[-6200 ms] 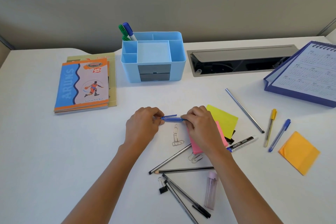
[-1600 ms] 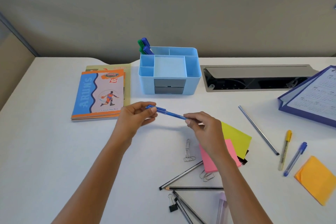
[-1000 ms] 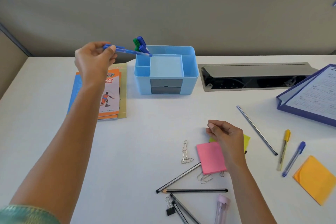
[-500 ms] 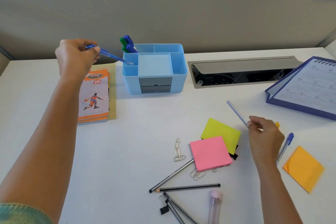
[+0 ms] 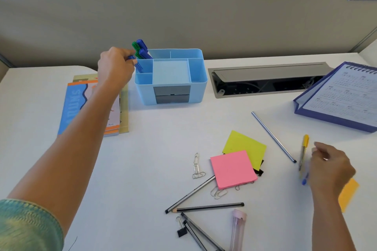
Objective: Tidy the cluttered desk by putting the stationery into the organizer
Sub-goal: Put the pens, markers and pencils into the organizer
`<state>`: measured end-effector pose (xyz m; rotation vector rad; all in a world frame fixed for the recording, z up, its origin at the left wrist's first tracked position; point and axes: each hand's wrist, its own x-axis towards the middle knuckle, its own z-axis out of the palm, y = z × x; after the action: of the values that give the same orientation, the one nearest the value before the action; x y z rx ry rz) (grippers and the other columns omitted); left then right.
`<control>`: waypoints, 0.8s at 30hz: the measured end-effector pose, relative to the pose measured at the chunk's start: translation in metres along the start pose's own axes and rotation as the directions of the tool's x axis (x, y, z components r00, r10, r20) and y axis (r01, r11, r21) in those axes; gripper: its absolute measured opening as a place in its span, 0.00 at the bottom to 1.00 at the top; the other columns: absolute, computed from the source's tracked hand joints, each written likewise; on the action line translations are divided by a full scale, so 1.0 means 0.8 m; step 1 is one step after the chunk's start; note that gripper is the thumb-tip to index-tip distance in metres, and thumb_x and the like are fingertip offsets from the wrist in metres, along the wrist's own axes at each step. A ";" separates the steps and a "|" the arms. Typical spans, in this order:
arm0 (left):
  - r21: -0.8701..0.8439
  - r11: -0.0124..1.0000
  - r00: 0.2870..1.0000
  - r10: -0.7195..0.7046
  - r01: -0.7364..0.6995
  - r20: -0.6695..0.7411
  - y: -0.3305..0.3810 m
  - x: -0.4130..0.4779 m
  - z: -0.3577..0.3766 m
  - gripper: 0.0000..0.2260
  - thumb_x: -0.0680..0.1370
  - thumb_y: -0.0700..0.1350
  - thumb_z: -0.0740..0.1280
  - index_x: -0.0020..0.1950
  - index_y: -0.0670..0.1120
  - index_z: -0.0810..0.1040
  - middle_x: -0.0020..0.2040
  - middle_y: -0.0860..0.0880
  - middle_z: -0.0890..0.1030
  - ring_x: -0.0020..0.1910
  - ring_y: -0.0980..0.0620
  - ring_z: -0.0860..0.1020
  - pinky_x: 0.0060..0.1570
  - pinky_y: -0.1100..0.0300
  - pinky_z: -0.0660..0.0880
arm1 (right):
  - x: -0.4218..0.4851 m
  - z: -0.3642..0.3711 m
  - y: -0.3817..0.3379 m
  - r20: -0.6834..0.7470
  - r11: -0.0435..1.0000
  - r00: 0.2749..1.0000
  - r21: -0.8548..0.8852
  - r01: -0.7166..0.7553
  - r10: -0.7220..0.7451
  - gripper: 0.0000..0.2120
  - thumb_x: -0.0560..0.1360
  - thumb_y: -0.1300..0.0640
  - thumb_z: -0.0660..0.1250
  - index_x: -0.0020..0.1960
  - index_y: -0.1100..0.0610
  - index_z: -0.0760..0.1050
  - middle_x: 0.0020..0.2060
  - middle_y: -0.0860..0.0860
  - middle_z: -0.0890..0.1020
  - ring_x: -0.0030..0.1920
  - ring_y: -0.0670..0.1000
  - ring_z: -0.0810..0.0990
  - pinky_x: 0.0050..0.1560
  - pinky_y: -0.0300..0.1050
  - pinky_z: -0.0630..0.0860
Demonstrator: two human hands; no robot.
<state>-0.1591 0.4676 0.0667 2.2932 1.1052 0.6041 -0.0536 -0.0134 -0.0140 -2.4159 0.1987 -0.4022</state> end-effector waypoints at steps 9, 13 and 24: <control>0.068 0.996 0.998 0.059 -0.057 -0.025 -0.003 -0.006 0.017 0.18 0.83 0.46 0.58 0.72 0.49 0.70 0.65 0.40 0.71 0.60 0.38 0.73 0.59 0.49 0.70 | 0.012 -0.010 0.016 0.129 0.967 0.985 -0.241 -0.084 0.117 0.16 0.74 0.54 0.70 0.55 0.65 0.79 0.49 0.63 0.83 0.51 0.68 0.77 0.53 0.57 0.72; 0.013 0.999 0.993 0.050 -0.049 -0.103 -0.007 -0.018 0.020 0.19 0.81 0.46 0.61 0.72 0.48 0.69 0.66 0.43 0.71 0.59 0.43 0.74 0.58 0.50 0.71 | 0.012 -0.005 0.012 0.149 0.961 0.981 -0.265 -0.084 0.127 0.12 0.74 0.62 0.67 0.57 0.64 0.79 0.48 0.65 0.83 0.53 0.68 0.75 0.54 0.57 0.72; -0.439 0.891 0.977 0.024 -0.118 -0.214 0.000 -0.119 0.021 0.09 0.77 0.44 0.69 0.56 0.47 0.82 0.51 0.48 0.82 0.41 0.57 0.78 0.42 0.72 0.73 | -0.036 -0.005 -0.053 0.119 0.991 0.993 0.131 -0.016 0.000 0.09 0.70 0.61 0.68 0.49 0.58 0.83 0.40 0.59 0.85 0.42 0.60 0.82 0.50 0.51 0.76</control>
<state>-0.2033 0.3868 0.0383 1.9019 0.8572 1.0274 -0.0806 0.0236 0.0097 -2.2996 0.1250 -0.2590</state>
